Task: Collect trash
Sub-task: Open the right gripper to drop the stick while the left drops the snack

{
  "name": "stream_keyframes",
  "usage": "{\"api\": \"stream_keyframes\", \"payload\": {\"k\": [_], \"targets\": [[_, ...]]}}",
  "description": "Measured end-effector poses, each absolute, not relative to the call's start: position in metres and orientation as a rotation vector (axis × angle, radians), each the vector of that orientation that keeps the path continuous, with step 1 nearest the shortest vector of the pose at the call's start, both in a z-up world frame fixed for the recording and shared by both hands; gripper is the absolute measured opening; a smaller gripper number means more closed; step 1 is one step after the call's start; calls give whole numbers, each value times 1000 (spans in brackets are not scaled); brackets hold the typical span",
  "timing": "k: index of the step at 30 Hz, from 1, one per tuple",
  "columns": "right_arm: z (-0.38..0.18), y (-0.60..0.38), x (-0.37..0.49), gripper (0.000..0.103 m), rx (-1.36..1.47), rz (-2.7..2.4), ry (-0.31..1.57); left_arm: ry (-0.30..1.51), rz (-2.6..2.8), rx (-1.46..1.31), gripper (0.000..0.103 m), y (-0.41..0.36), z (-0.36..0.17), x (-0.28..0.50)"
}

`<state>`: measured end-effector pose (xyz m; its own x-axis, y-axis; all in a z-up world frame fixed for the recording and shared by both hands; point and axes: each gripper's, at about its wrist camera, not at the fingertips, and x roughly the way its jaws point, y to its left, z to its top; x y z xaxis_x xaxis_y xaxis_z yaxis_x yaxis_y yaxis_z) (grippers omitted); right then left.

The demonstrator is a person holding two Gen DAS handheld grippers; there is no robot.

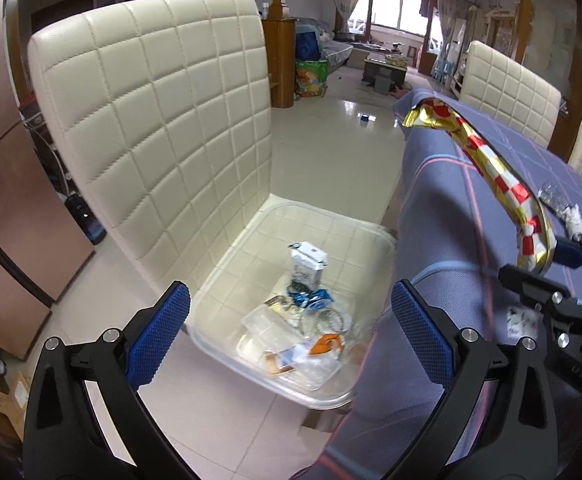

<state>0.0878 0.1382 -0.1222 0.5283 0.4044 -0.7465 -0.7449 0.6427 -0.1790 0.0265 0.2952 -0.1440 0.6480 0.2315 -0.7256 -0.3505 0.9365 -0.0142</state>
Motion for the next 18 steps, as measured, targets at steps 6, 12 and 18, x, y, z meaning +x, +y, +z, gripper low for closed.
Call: {"api": "stream_keyframes", "payload": {"k": [6, 12, 18], "targets": [[-121, 152, 82, 35, -549, 741, 702, 809, 360, -169, 99, 306, -147, 14], [-119, 160, 78, 36, -570, 751, 671, 813, 368, -181, 99, 312, -149, 11], [-118, 160, 76, 68, -579, 731, 641, 818, 359, -184, 99, 312, -152, 12]]}}
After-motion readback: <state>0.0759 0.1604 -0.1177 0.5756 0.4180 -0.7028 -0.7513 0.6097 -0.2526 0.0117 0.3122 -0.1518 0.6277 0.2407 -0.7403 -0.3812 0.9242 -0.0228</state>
